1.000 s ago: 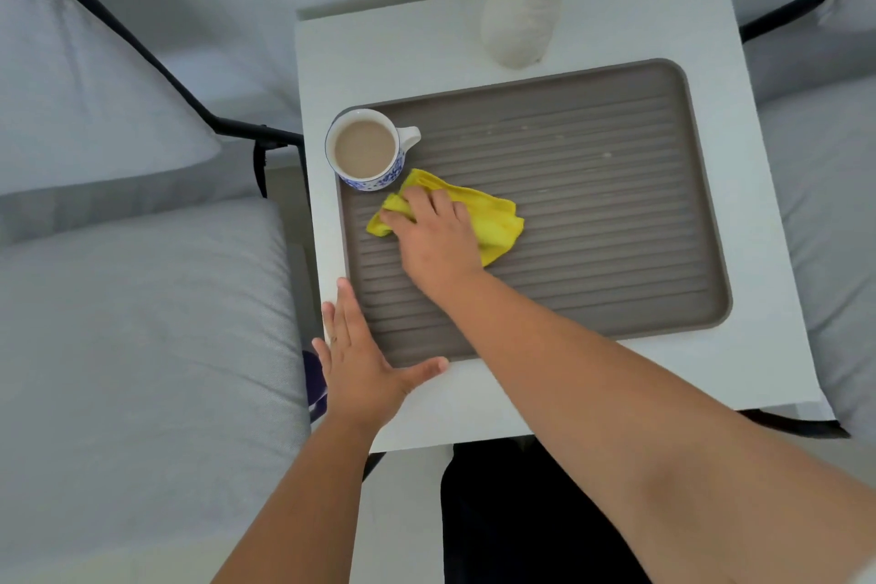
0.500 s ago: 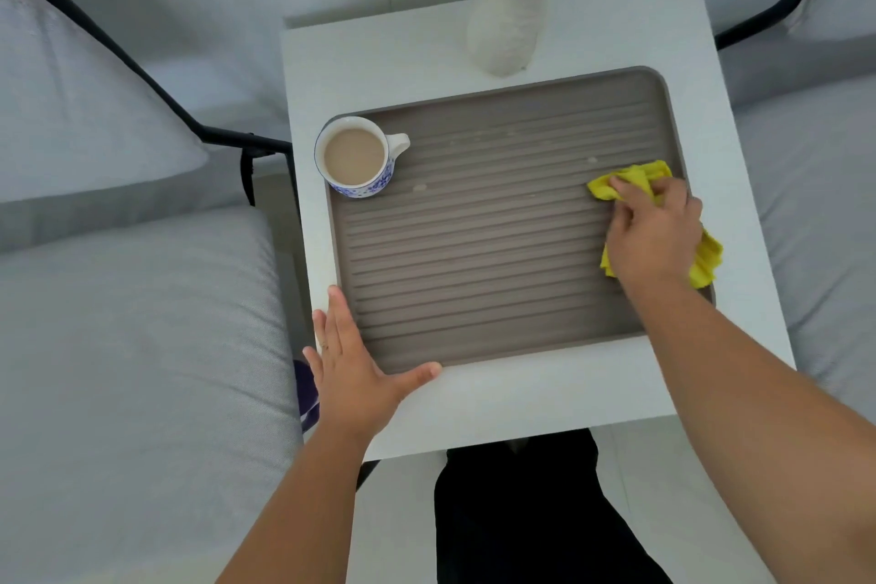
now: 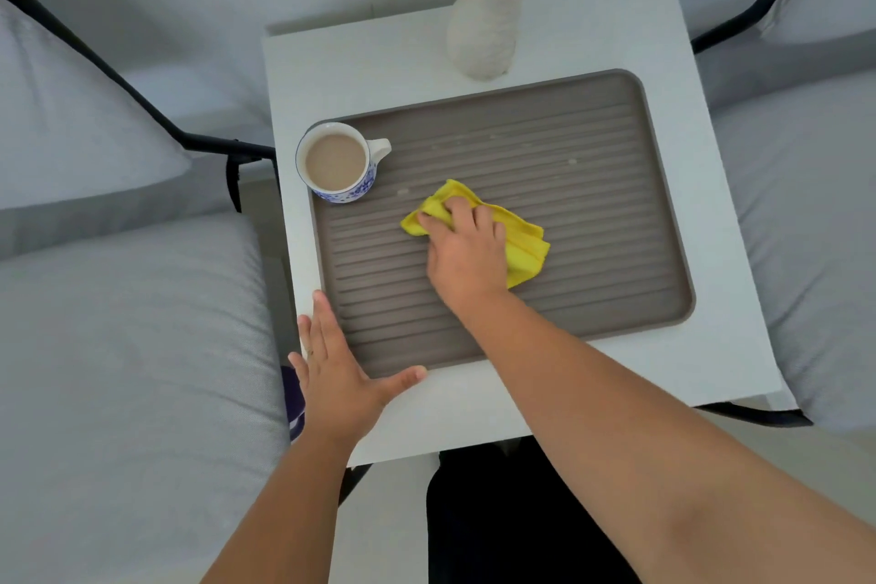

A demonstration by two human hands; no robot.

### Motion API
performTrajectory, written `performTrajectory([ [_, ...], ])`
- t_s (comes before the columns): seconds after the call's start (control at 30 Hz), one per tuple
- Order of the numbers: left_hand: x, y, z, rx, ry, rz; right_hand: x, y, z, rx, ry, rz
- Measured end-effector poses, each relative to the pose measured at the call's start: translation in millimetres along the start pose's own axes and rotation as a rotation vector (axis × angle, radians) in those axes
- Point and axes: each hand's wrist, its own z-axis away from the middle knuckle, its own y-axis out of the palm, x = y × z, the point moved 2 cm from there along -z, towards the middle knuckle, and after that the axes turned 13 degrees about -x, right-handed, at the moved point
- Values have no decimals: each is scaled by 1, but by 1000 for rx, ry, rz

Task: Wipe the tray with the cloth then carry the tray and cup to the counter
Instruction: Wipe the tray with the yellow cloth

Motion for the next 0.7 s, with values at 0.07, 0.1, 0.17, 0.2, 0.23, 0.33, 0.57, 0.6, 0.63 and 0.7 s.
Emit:
performTrajectory([
  [0.07, 0, -1, 1, -2, 0, 7, -14, -3, -9, 28, -21, -36],
  [0.1, 0, -1, 1, -3, 1, 7, -27, -6, -13, 20, 5, -41],
  [0.17, 0, -1, 1, -5, 4, -1, -62, -17, -22, -52, 94, -20],
  [0.2, 0, -1, 1, -4, 4, -5, -82, -22, -26, -94, 141, -4],
  [0.23, 0, -1, 1, -4, 5, -9, -101, -28, -30, -119, 185, 13],
  [0.33, 0, -1, 0, -2, 10, -11, -145, -39, -42, -121, 343, 105],
  [0.57, 0, -1, 0, 2, 15, -5, -127, -26, -43, -128, 520, 136],
  [0.6, -1, -1, -1, 4, 15, -6, -113, -23, -42, -128, 489, 121],
  [0.63, -1, -1, -1, 6, 14, -8, -99, -20, -40, -129, 440, 106],
  [0.7, -1, -1, -1, 9, 9, -8, -68, -12, -37, -116, 309, 85],
])
